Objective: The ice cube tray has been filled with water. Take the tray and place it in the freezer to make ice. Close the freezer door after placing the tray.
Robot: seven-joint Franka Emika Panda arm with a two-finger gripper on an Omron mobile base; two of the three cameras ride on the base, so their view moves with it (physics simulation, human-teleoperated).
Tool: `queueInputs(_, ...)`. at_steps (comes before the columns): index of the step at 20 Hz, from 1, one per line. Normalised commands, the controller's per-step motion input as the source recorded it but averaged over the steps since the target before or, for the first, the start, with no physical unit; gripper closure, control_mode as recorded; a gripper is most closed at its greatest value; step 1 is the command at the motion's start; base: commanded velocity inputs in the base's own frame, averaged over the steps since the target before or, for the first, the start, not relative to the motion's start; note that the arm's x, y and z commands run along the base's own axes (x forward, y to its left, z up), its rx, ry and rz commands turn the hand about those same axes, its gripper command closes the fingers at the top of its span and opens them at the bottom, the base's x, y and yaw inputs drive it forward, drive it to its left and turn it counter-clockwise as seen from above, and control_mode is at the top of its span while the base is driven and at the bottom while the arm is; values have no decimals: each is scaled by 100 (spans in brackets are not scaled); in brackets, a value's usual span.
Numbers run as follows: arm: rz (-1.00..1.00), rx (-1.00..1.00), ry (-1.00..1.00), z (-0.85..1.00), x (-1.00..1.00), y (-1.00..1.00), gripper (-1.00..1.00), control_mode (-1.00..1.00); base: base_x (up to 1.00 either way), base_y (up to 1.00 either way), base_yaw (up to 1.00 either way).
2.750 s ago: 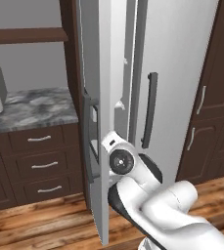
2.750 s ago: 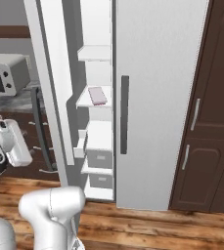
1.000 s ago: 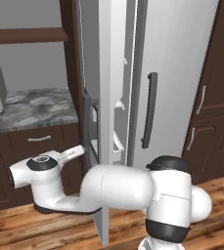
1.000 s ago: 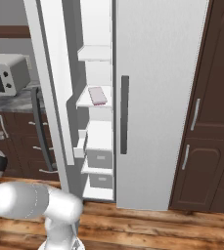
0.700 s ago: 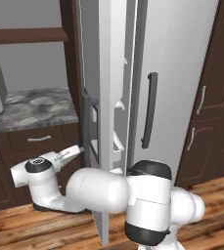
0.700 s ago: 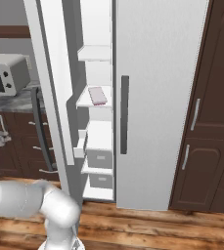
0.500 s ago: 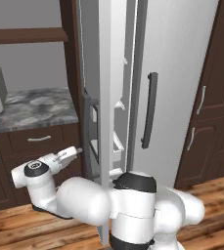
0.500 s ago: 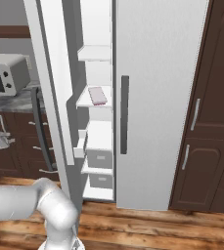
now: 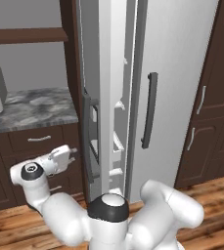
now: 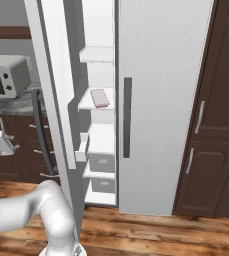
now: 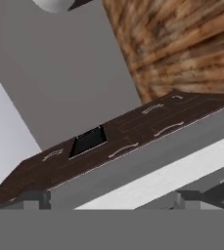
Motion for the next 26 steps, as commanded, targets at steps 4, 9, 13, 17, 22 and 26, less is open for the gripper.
queueInputs(4,1,0,28,-17,16,0,-100,-100,0,0,0)
queueInputs(9,3,0,23,-24,11,0,-100,-100,0,0,0)
queueInputs(13,7,0,7,-23,7,-7,-100,-100,0,0,0)
queueInputs(17,9,0,7,-22,25,-1,-100,-100,0,0,0)
queueInputs(22,8,0,9,-19,34,0,-100,-100,0,0,0)
queueInputs(26,7,0,11,-17,34,-1,-100,-100,0,0,0)
